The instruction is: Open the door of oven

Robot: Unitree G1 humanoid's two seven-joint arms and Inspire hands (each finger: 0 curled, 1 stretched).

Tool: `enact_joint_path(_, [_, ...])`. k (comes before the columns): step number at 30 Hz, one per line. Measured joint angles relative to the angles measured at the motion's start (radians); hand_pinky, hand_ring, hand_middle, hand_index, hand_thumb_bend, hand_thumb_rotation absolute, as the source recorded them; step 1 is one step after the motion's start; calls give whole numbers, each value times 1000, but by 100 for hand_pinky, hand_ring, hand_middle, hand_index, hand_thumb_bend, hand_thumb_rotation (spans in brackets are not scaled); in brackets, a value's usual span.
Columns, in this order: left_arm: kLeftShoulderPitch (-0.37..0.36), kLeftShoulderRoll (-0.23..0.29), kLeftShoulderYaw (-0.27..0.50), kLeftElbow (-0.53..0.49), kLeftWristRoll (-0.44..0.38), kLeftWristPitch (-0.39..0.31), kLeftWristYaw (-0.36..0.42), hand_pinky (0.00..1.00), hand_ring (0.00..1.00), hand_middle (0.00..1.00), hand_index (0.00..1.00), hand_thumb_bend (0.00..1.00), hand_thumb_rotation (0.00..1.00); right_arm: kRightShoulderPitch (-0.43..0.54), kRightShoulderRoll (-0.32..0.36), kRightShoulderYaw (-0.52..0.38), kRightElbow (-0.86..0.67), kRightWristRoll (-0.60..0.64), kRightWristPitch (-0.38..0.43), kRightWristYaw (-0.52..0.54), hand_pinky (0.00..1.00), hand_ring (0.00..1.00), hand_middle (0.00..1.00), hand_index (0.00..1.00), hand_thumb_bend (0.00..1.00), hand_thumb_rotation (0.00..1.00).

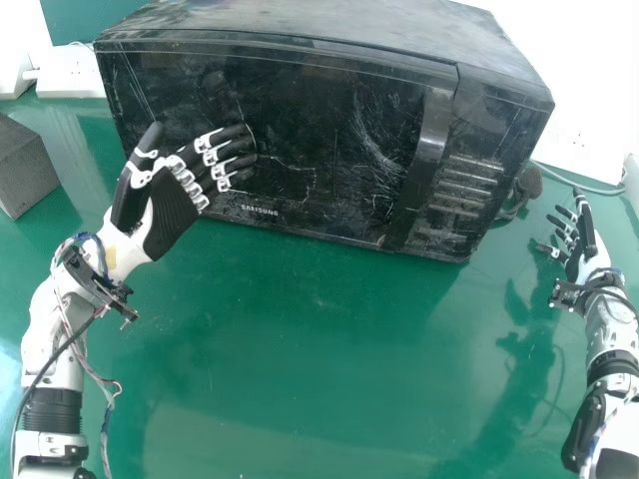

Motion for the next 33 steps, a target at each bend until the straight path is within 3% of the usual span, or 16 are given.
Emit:
enact_joint_path(9, [0,15,-16,0,0,9,-33,90,100,100,94,100,86,-1,0,1,1,1,0,2,70,78,83,88,76,100])
enact_joint_path(13, [-5,14,-26,0,0,11,-37,89,100,100,94,100,86,-1,0,1,0,0,0,2,66,75,81,86,80,100])
enact_joint_path(25, [-27,11,-39,6,-4,26,-49,90,100,100,96,100,86,-2,2,5,-1,0,-1,2,75,82,87,89,76,100])
enact_joint_path(33, [-36,-1,-42,3,-8,48,-49,95,100,100,100,100,86,-2,2,6,0,0,-1,-1,68,79,85,88,75,100])
